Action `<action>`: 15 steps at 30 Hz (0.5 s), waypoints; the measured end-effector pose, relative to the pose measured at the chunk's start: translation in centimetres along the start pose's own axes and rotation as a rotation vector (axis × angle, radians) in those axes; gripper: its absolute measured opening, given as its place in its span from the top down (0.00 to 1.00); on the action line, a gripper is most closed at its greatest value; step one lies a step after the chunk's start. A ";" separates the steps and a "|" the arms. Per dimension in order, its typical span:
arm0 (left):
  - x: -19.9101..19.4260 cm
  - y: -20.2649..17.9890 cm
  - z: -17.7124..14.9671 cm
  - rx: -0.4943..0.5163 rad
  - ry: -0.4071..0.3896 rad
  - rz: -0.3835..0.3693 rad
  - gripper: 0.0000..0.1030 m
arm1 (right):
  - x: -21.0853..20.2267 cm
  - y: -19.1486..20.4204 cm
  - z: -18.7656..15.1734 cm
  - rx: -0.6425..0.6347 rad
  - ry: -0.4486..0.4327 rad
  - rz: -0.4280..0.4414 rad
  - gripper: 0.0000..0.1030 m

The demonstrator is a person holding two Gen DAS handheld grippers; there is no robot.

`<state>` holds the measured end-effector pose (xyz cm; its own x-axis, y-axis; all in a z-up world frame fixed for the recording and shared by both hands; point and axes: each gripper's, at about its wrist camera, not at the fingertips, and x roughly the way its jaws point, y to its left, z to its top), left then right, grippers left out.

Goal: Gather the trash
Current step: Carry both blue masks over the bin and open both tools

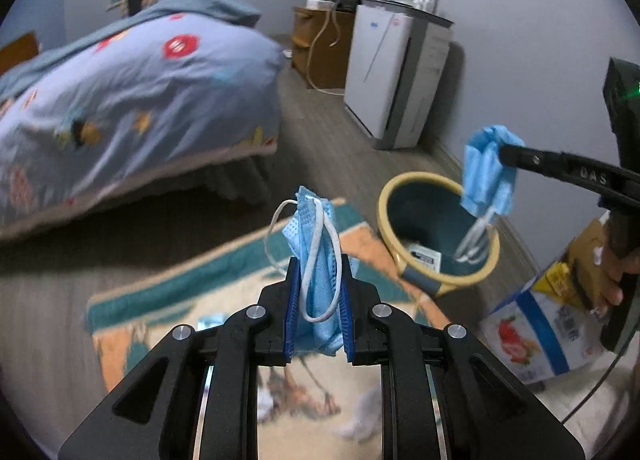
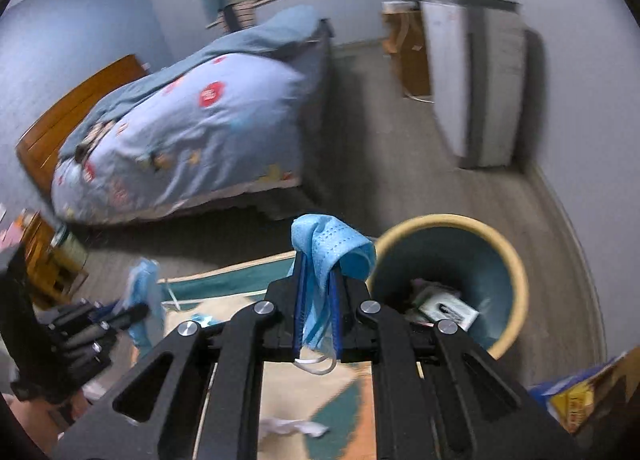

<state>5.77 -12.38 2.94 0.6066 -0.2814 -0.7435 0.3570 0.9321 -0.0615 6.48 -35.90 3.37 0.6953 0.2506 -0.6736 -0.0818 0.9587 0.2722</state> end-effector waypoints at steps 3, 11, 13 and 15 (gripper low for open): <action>2.3 -1.8 1.3 0.053 -0.017 0.005 0.82 | 1.5 -3.3 -0.1 0.047 0.022 -0.035 0.90; 9.8 -6.4 0.3 0.096 0.100 -0.122 0.82 | 6.9 -10.6 -1.4 0.139 0.133 -0.156 0.90; 11.5 -7.2 0.3 0.095 0.119 -0.151 0.82 | 8.0 -11.9 -1.8 0.142 0.156 -0.179 0.90; 13.0 -8.2 0.3 0.089 0.134 -0.167 0.82 | 8.6 -12.8 -2.1 0.139 0.170 -0.201 0.90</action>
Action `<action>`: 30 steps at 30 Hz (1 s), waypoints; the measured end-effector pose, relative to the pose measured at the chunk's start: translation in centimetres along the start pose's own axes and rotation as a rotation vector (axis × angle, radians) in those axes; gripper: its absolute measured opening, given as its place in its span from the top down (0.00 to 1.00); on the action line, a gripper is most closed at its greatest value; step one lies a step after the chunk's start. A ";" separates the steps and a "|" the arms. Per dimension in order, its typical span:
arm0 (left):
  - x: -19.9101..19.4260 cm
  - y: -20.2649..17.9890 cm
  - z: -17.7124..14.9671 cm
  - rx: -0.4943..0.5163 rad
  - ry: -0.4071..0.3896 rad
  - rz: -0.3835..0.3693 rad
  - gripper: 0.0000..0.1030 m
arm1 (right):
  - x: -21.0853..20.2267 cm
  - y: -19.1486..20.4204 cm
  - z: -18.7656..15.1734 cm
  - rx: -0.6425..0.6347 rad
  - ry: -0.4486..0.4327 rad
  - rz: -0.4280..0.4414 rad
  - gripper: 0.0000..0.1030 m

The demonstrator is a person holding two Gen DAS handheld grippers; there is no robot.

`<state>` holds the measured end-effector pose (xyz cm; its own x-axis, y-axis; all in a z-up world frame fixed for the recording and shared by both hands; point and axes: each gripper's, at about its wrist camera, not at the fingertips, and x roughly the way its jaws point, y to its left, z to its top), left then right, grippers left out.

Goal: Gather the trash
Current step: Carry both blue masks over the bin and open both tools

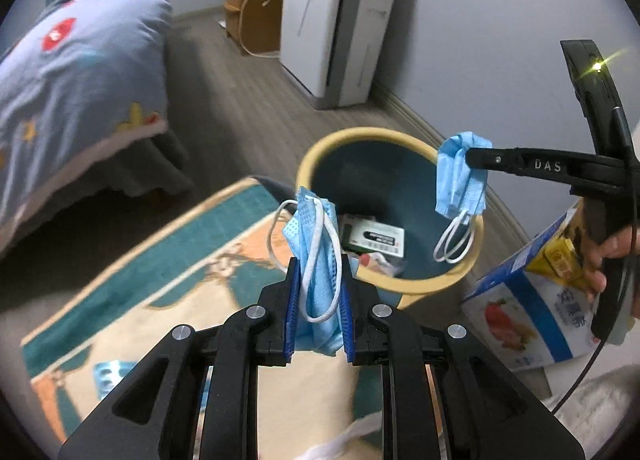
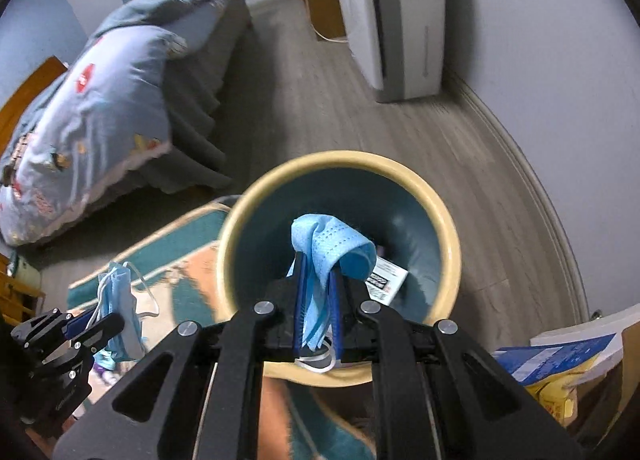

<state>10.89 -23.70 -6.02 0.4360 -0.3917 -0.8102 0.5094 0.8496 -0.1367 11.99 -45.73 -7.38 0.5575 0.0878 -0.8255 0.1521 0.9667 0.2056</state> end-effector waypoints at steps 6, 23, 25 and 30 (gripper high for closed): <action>4.3 -3.1 1.3 0.082 -0.006 -0.006 0.82 | 1.0 -1.4 -0.3 0.026 0.014 -0.026 0.90; 6.0 -4.2 1.8 0.070 -0.065 0.000 0.27 | -0.1 -2.6 0.0 0.095 -0.031 -0.036 0.47; 5.7 -3.9 1.7 0.065 -0.063 0.006 0.25 | -0.3 -2.5 0.1 0.094 -0.036 -0.039 0.41; 4.3 -3.2 1.3 0.051 -0.072 0.024 0.18 | -1.1 -1.6 0.1 0.079 -0.042 -0.050 0.23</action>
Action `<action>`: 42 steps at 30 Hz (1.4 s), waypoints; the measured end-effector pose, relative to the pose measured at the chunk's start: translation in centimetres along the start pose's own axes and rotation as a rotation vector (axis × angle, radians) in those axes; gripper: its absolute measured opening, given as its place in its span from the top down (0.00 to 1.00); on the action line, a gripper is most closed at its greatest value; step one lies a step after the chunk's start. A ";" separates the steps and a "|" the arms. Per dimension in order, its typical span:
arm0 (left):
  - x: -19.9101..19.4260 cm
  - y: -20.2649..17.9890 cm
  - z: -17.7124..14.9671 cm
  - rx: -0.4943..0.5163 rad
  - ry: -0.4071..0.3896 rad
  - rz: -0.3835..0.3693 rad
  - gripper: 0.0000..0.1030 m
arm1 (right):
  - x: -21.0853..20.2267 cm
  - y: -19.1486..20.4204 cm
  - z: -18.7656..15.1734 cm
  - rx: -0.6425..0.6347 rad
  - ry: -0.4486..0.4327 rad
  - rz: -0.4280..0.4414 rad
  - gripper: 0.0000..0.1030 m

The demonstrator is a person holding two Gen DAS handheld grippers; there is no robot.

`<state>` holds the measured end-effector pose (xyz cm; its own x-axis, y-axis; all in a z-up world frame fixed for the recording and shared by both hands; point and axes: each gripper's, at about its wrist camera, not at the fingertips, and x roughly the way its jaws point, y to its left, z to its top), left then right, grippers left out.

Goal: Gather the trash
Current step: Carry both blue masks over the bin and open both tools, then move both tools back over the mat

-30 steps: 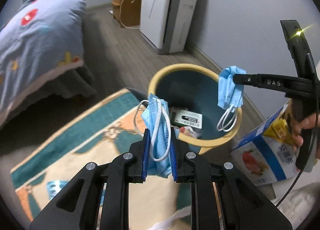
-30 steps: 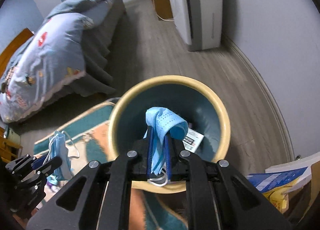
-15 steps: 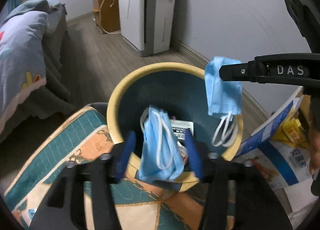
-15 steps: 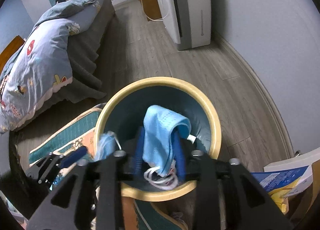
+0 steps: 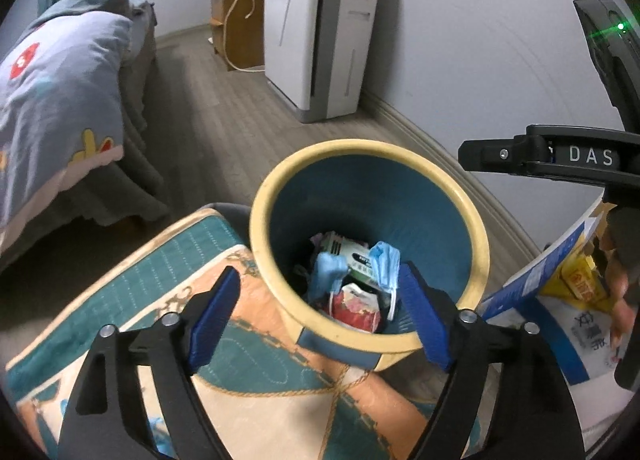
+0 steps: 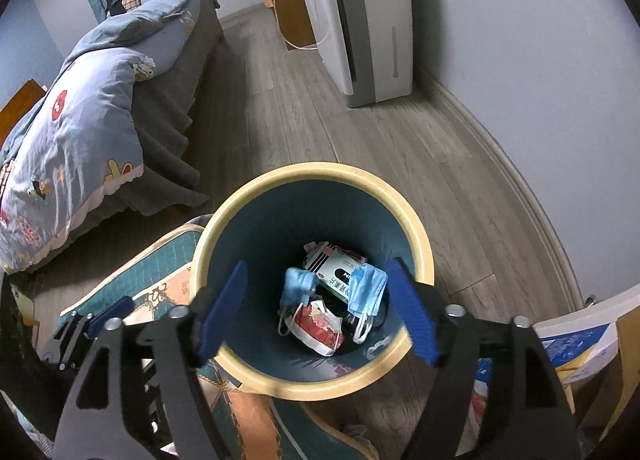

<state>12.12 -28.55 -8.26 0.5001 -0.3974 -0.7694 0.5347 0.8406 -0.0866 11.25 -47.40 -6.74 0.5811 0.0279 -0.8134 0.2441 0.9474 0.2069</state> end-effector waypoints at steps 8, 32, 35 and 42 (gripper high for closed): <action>-5.7 1.8 -1.1 -0.042 -0.047 0.050 0.11 | -3.2 2.4 0.0 -0.065 -0.055 -0.011 0.06; -25.0 15.7 -14.7 -0.271 -0.065 0.333 0.09 | -5.0 16.9 -13.0 -0.068 0.138 0.197 0.06; -24.9 16.9 -15.3 -0.285 -0.056 0.346 0.09 | -3.5 17.2 -14.9 -0.070 0.192 0.169 0.06; -24.3 19.2 -15.3 -0.336 -0.037 0.347 0.09 | 0.8 18.0 -19.9 -0.131 0.354 0.096 0.06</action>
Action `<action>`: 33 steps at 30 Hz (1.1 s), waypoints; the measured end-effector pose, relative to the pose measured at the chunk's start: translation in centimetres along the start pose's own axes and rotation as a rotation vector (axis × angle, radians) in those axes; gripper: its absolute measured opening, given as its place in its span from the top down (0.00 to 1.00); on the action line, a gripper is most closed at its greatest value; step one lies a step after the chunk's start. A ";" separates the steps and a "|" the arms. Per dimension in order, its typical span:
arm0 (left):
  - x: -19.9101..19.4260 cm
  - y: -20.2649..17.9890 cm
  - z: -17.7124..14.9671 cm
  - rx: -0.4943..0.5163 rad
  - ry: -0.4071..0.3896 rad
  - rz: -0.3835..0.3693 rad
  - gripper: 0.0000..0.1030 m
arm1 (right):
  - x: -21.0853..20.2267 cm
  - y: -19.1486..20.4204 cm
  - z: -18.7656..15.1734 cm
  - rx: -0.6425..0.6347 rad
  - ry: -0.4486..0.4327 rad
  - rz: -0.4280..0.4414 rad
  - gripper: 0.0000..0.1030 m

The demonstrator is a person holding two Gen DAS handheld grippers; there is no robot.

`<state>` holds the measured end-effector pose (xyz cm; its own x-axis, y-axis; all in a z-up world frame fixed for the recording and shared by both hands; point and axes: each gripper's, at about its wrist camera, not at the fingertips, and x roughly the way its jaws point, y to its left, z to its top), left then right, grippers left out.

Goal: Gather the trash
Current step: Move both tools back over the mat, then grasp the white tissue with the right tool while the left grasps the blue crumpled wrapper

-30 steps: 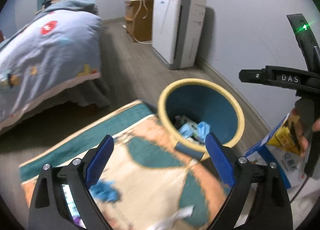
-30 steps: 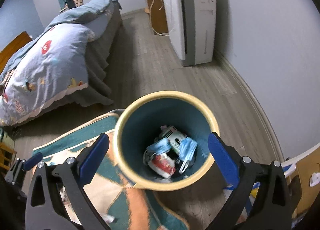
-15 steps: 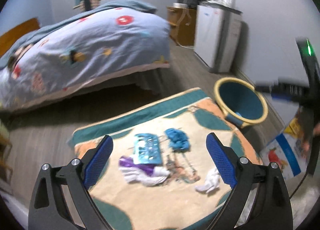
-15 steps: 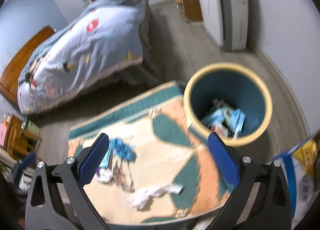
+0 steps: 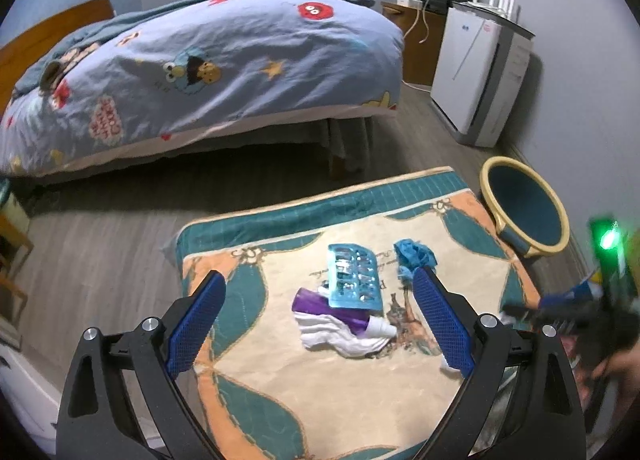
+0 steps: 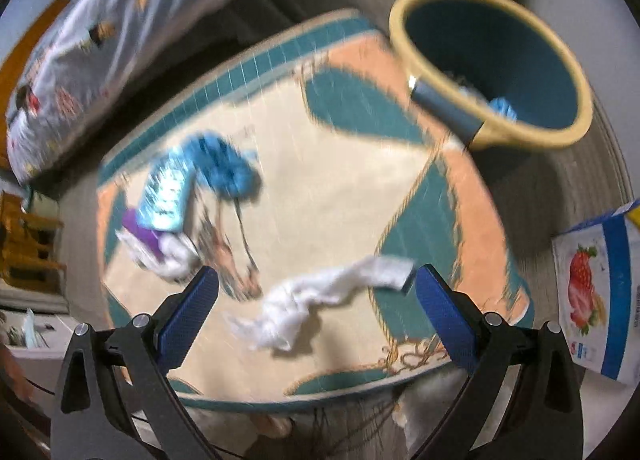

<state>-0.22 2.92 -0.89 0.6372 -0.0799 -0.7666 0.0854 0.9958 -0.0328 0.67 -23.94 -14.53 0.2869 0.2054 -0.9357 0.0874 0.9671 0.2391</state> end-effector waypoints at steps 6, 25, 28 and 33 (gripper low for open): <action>0.1 0.1 0.4 -0.020 -0.002 -0.031 0.09 | 3.5 1.3 -1.0 -0.068 0.065 -0.038 0.11; 4.2 -1.4 0.6 0.009 0.058 0.013 0.09 | -5.7 2.9 7.3 -0.321 -0.160 0.057 0.98; 6.2 -2.6 0.5 0.044 0.086 0.036 0.09 | -4.7 1.5 8.4 -0.239 -0.135 0.120 0.98; 9.3 -5.4 0.4 0.082 0.119 0.005 0.09 | -5.1 1.1 9.8 -0.260 -0.168 0.092 0.98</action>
<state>5.58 -3.17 -7.60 0.5427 -0.0642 -0.8375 0.1481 0.9888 0.0202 8.68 -25.41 -6.93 0.4374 0.2866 -0.8524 -0.1862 0.9562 0.2259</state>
